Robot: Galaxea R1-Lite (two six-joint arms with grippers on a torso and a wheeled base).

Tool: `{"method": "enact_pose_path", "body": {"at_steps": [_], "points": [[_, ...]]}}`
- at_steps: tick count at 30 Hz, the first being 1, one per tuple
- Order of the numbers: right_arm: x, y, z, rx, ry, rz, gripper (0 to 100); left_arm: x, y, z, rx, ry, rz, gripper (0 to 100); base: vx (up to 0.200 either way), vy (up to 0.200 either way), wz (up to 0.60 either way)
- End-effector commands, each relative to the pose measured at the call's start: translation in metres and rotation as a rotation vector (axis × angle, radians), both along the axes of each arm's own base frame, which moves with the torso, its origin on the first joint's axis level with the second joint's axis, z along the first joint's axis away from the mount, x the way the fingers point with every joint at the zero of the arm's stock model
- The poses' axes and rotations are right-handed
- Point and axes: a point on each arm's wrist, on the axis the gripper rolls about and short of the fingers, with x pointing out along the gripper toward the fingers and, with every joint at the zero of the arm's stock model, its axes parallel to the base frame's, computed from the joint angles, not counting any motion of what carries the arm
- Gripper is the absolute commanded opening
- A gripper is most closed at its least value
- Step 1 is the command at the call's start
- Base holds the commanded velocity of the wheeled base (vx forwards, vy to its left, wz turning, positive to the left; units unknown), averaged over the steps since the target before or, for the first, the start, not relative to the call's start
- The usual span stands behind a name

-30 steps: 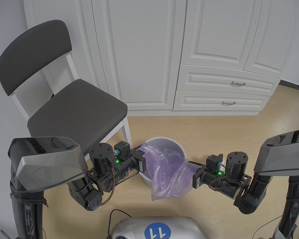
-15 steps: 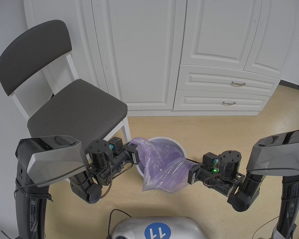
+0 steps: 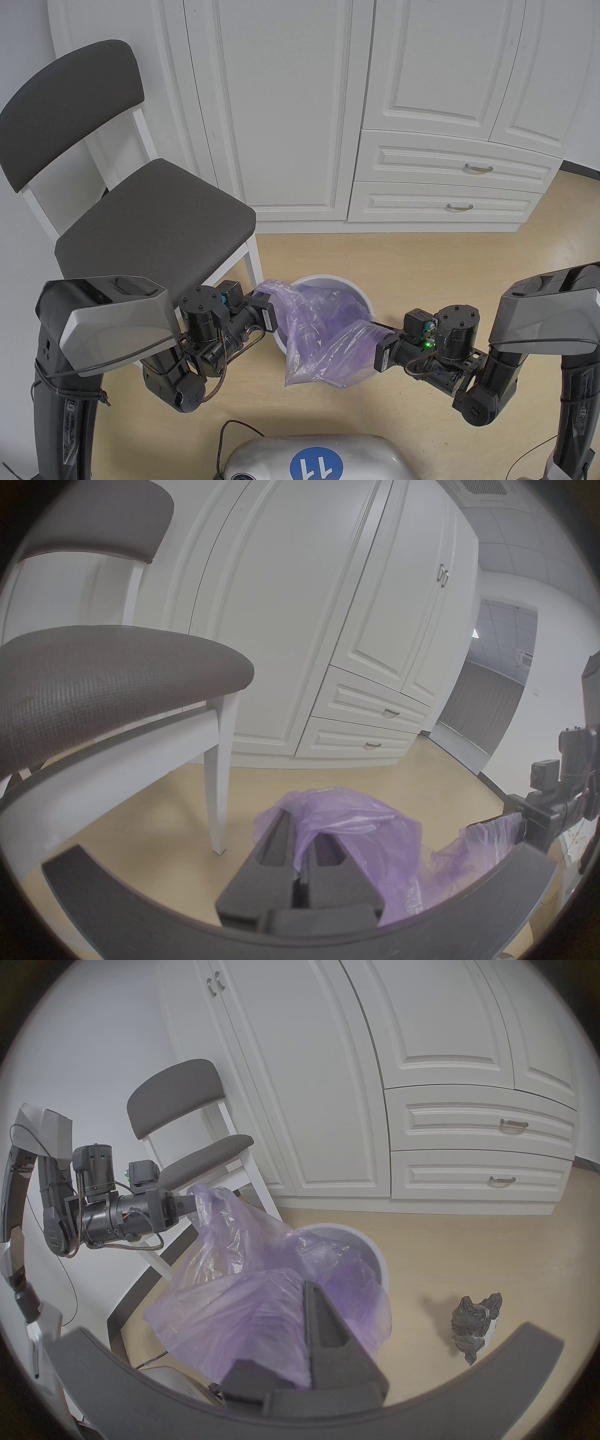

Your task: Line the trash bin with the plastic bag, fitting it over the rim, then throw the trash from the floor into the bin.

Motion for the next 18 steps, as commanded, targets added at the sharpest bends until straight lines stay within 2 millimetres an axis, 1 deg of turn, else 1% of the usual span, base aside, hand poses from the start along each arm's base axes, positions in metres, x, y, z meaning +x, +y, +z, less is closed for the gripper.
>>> {"method": "enact_pose_path", "body": {"at_steps": [1, 5, 10, 18], "points": [[0.001, 0.0, 0.0, 0.007, -0.011, -0.001, 0, 0.001, -0.003, -0.003, 0.002, -0.001, -0.007, 0, 0.0, 0.0, 0.0], [0.001, 0.0, 0.0, 0.008, -0.013, -0.001, 0, 0.0, -0.002, -0.003, 0.005, 0.005, -0.005, 0, 0.0, 0.0, 0.0], [0.002, 0.001, 0.0, 0.022, -0.006, 0.001, 0, 0.001, 0.004, -0.005, 0.008, 0.013, 0.012, 0, 0.0, 0.0, 0.0], [0.003, 0.002, -0.001, 0.028, -0.004, 0.001, 0, -0.003, 0.014, -0.007, 0.018, 0.043, 0.031, 0, 0.0, 0.0, 0.0]]}}
